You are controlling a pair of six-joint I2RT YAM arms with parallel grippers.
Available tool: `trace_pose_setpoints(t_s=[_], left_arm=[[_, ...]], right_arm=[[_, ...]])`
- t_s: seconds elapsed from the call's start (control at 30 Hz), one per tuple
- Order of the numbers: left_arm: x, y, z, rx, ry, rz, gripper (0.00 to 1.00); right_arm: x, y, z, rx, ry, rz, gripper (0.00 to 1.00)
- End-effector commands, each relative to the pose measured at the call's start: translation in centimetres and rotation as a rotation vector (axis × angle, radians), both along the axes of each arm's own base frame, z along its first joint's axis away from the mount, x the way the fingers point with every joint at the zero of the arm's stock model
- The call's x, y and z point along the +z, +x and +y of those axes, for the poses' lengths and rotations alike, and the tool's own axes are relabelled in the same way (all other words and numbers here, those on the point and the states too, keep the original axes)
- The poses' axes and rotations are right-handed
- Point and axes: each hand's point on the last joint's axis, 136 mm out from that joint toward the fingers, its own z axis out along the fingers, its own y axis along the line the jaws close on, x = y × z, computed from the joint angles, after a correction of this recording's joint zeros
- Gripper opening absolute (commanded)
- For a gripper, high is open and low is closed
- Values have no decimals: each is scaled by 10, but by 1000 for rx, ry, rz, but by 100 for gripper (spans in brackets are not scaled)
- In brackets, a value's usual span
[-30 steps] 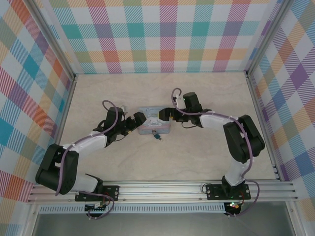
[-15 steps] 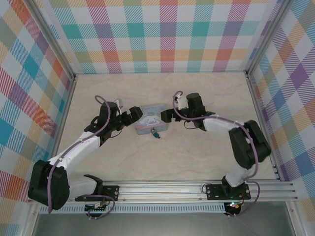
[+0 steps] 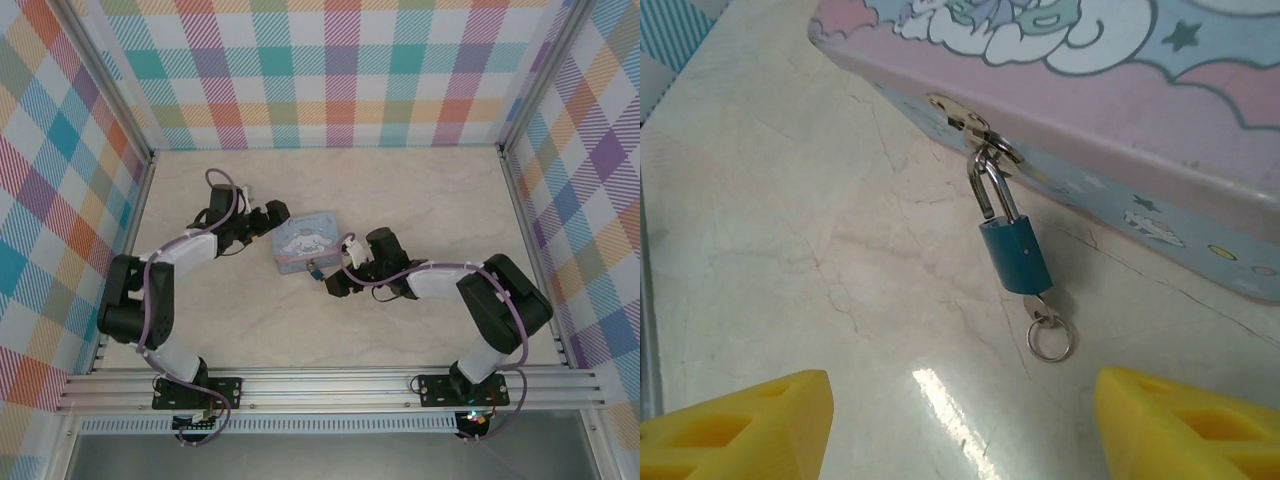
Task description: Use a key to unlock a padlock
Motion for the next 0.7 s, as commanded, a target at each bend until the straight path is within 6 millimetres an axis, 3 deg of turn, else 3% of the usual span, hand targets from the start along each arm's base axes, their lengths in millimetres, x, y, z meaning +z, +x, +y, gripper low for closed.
trace_pose_setpoints(t_s=[0.0,0.4,0.67], left_arm=[[13,15,-11,-76,-37,-75,100],[-20,19,-17,-120,-38,-11,100],[-35,13,-14,-109,-21,27,100]], right_arm=[[12,13,15,35,32,-117,68],[-13,35,29,-9,-42,-178,62],[-23,34,38,12,-44,-172,53]])
